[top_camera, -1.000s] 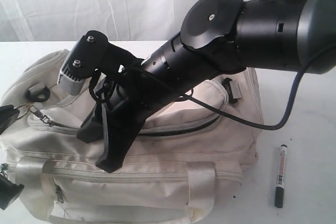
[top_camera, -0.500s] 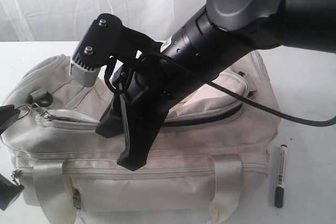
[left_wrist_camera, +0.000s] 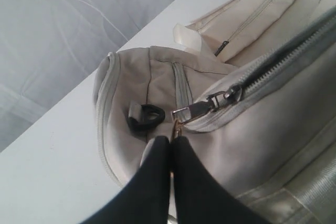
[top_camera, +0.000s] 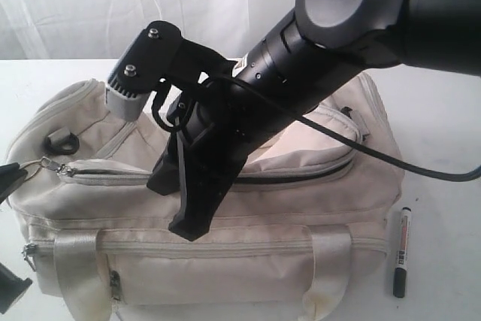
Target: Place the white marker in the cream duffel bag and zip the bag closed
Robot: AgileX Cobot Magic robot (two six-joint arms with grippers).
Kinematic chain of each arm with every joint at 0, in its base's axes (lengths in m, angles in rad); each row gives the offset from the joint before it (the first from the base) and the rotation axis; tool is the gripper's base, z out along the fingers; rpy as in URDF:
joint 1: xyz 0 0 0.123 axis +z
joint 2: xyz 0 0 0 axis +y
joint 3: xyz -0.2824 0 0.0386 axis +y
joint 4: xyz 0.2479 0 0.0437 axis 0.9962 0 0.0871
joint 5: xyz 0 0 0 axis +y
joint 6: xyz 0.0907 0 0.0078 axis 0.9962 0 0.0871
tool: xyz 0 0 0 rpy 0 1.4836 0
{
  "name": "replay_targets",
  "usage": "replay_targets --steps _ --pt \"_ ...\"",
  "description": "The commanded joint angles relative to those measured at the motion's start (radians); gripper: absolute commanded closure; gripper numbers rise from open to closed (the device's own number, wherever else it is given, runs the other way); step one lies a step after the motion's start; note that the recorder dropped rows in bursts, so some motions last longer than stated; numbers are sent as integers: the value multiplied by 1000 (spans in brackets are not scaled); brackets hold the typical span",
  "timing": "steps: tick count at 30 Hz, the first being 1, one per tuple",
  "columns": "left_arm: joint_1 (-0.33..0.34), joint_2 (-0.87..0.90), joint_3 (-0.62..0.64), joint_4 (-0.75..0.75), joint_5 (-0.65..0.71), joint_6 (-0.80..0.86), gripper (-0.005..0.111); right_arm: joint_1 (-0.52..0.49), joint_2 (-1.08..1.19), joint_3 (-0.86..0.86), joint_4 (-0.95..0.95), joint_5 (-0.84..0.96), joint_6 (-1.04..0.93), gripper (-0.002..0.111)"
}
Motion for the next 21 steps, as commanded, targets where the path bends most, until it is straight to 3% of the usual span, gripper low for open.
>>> replay_targets --steps 1,6,14,21 --pt "4 -9 5 -20 -28 6 107 0 -19 -1 -14 1 11 104" --pt "30 -9 5 -3 -28 16 107 0 -19 -1 -14 1 11 104" --pt "201 -9 5 78 -28 -6 107 0 -19 -1 -13 1 12 104" --pt "234 -9 5 153 69 -50 107 0 -19 -1 -4 -8 15 104"
